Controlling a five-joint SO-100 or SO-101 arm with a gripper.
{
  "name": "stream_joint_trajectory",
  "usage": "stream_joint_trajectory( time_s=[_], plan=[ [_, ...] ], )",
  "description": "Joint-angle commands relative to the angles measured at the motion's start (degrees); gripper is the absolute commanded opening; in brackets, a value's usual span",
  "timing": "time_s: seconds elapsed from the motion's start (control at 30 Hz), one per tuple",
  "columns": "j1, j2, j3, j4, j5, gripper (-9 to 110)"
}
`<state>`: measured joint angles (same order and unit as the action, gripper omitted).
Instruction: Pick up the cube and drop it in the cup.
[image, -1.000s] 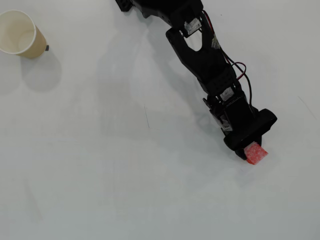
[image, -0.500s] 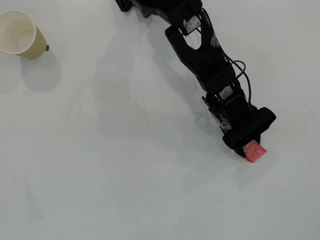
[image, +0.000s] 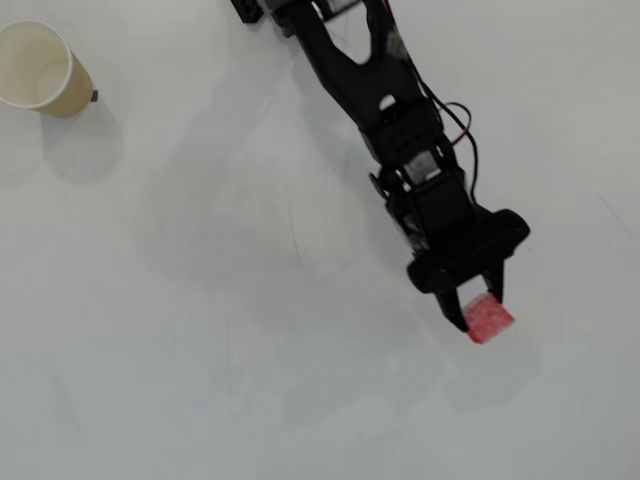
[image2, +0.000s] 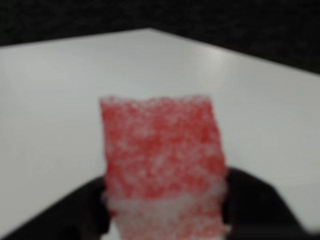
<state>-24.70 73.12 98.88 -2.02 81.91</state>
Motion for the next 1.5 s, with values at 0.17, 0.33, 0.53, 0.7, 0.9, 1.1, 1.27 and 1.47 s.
stream_joint_trajectory(
  time_s=[0.17,0.33,0.53,0.7,0.9,1.1,1.27,1.47],
  plan=[
    [4.13,28.39,12.66,1.49,0.53,11],
    [9.84,39.55,20.92,5.1,0.53,11],
    [20.65,50.8,28.65,7.12,0.44,11],
    [32.61,60.21,33.66,11.07,0.44,11],
    [46.14,71.1,40.69,15.21,0.0,11],
    [58.36,74.53,42.19,17.75,0.0,10],
    [65.83,73.56,40.96,17.23,0.0,10],
    [73.3,76.29,43.86,18.11,-0.09,10]
  ],
)
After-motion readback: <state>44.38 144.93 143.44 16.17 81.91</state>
